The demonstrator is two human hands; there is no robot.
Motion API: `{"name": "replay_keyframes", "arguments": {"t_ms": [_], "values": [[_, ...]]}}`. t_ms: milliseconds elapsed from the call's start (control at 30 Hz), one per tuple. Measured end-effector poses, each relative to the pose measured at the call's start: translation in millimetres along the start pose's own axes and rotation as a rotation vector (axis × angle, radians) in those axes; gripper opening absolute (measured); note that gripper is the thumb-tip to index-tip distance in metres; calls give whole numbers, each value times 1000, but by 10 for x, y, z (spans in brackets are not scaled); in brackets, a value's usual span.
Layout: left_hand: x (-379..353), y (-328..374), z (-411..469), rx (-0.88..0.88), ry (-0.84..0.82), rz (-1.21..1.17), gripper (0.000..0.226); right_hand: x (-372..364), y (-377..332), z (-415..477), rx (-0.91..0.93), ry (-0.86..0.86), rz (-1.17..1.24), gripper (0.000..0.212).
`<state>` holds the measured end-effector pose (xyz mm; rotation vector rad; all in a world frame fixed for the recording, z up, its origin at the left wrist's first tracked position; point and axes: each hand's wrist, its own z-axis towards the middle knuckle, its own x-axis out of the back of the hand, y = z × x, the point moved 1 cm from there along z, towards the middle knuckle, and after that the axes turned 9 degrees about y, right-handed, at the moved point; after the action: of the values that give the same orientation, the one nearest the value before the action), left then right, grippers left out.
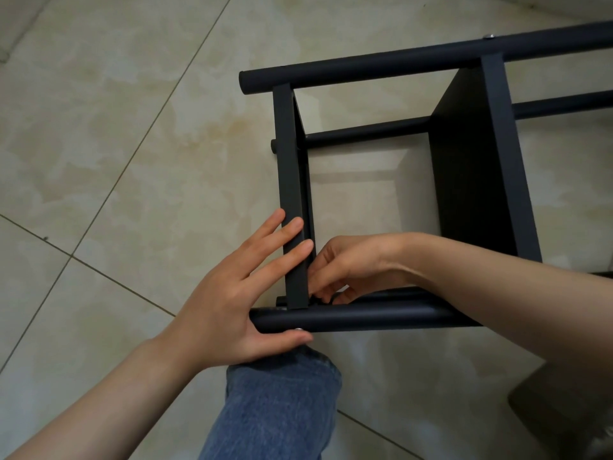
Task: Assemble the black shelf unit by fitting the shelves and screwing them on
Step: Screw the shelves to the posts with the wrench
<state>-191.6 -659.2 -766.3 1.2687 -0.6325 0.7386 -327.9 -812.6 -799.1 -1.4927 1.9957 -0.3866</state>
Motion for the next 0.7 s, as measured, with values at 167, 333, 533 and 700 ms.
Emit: {"name": "replay_keyframes", "arguments": {"t_ms": [167,333,533,700], "values": [[-1,17,1,10,1,-5,84,-22,-1,12,-15,23,-42,18],[-17,34,0,22,6,-30,80,37,-2,-35,-4,-39,32,14],[-16,26,-11,33,-9,-39,81,-1,-11,-15,-5,-10,-35,22],[-13,13,-1,23,-8,-38,81,7,-19,-26,-1,-41,23,21]]}}
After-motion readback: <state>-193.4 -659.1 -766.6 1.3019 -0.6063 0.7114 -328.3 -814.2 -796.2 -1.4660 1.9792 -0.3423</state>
